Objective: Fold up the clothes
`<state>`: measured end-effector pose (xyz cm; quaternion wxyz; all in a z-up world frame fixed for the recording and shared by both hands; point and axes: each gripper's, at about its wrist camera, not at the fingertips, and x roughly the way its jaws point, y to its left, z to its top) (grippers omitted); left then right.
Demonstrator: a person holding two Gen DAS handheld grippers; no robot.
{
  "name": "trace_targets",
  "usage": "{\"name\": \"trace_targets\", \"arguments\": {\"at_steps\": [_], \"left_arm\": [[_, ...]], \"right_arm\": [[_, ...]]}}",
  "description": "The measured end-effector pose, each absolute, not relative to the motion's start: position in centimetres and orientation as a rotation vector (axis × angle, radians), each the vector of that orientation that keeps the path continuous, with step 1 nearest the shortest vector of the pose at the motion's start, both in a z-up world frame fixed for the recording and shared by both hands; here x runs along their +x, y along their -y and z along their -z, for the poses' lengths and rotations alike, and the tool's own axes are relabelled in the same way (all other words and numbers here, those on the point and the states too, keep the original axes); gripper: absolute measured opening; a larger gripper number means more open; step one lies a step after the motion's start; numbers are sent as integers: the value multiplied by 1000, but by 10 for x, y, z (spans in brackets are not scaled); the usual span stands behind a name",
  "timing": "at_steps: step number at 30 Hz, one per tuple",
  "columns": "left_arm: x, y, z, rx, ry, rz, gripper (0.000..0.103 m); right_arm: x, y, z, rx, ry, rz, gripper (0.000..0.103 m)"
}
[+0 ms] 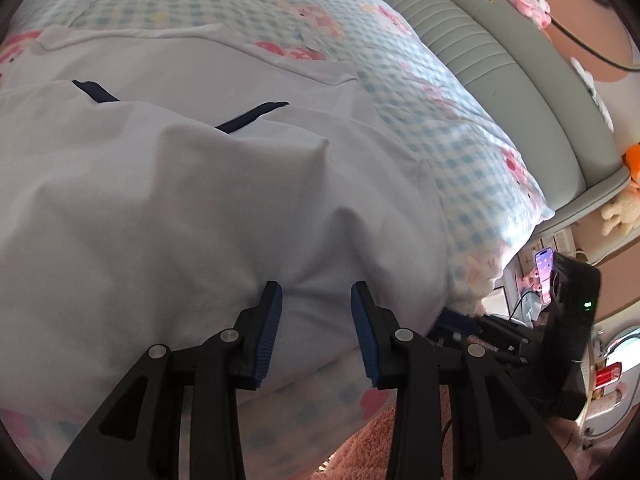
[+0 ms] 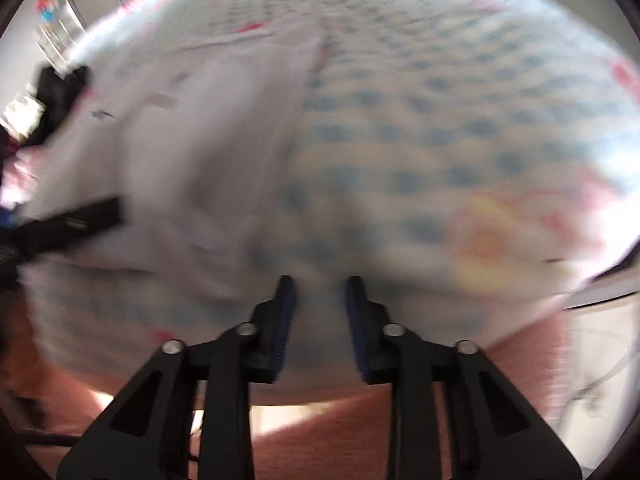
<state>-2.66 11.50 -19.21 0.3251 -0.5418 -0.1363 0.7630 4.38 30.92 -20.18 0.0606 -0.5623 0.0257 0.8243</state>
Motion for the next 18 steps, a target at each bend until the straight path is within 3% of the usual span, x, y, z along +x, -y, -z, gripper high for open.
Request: {"name": "trace_targets", "arguments": {"at_steps": [4,5,9,14,16,17,18], "left_arm": [[-21,-108,184,-1359,404,-1989,38],[-20,-107,182,-1343,417,-1986,38],[-21,-106,172,-1297,445,-1974,38],[-19,-82,165,-1315,412,-2039,40],[-18,-67,163,-1320,423,-2068,40],[-17,-59,162,-1321,430,-2082,40],[-17,-48,162,-1321,447,-2097,40]], "right_arm": [[52,-333,182,-1668,-480,-2646,25],[53,-336,176,-1651,-588,-2693,31],[43,-324,168,-1665,-738,-2833,38],[36,-294,168,-1712,-653,-2908,45],[29,-291,181,-1726,-594,-2840,41],[28,-292,186,-1717,-584,-2804,19],[27,-293,190,-1704,-579,-2775,16]]}}
